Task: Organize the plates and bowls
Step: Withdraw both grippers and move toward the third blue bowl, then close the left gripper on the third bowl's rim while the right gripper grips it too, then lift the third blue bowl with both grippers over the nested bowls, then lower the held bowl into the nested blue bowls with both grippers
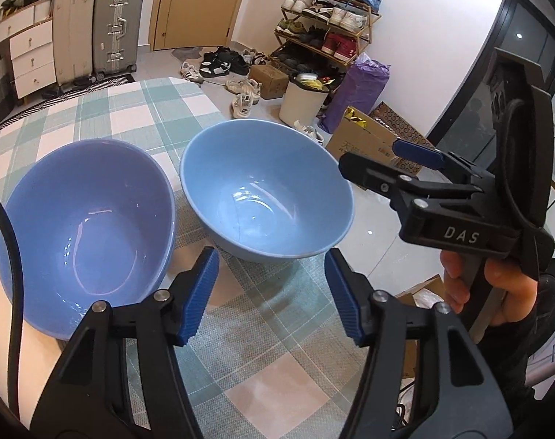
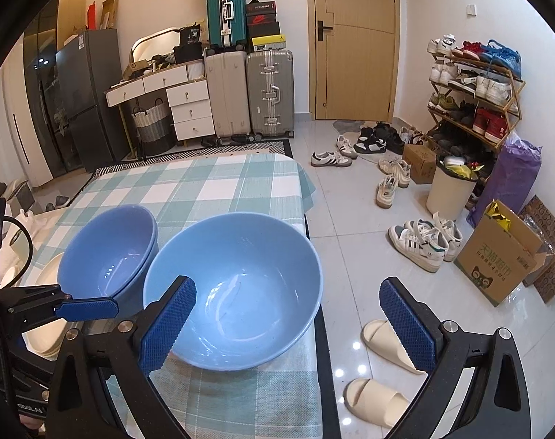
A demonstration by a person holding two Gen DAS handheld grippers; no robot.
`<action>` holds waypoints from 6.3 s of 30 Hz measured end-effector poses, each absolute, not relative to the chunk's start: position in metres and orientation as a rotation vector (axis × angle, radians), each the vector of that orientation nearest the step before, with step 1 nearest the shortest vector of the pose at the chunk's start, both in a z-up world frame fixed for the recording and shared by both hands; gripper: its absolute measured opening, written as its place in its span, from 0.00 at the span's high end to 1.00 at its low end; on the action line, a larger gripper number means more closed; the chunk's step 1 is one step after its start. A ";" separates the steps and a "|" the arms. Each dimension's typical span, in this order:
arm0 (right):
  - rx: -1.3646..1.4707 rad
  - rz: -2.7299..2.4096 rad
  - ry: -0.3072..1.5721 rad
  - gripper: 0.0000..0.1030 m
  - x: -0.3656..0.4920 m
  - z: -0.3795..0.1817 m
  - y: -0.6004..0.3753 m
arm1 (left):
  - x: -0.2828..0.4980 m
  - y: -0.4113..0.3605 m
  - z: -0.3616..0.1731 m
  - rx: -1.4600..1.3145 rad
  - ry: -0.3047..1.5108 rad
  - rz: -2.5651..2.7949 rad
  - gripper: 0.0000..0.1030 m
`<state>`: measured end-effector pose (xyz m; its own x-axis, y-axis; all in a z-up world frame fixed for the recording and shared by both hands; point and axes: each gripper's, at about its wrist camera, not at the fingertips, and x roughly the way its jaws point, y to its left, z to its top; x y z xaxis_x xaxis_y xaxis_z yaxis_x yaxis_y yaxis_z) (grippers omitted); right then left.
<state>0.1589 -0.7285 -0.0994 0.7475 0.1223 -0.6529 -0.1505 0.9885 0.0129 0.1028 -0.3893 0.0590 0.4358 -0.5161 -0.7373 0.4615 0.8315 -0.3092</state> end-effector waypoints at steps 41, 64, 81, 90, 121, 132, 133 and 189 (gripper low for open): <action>-0.027 0.155 0.834 0.73 0.215 -0.157 -0.739 | 0.158 -0.407 0.017 -0.037 0.957 -0.522 0.54; -0.065 0.128 0.790 0.73 0.189 -0.148 -0.736 | 0.143 -0.404 0.028 -0.016 0.902 -0.546 0.54; -0.076 0.122 0.703 0.73 0.153 -0.105 -0.726 | 0.110 -0.387 0.074 -0.003 0.794 -0.541 0.54; -0.099 0.133 0.656 0.73 0.137 -0.080 -0.708 | 0.084 -0.366 0.103 -0.012 0.741 -0.523 0.54; -0.145 0.233 0.575 0.73 0.119 -0.036 -0.606 | 0.019 -0.265 0.167 -0.066 0.635 -0.377 0.54; -0.155 0.284 0.585 0.73 0.131 -0.046 -0.566 | 0.020 -0.225 0.165 -0.081 0.642 -0.320 0.54; -0.156 0.287 0.588 0.73 0.133 -0.047 -0.562 | 0.021 -0.224 0.164 -0.084 0.645 -0.316 0.54; -0.215 0.293 0.688 0.71 0.190 -0.145 -0.537 | 0.105 -0.223 0.054 0.066 0.731 -0.187 0.54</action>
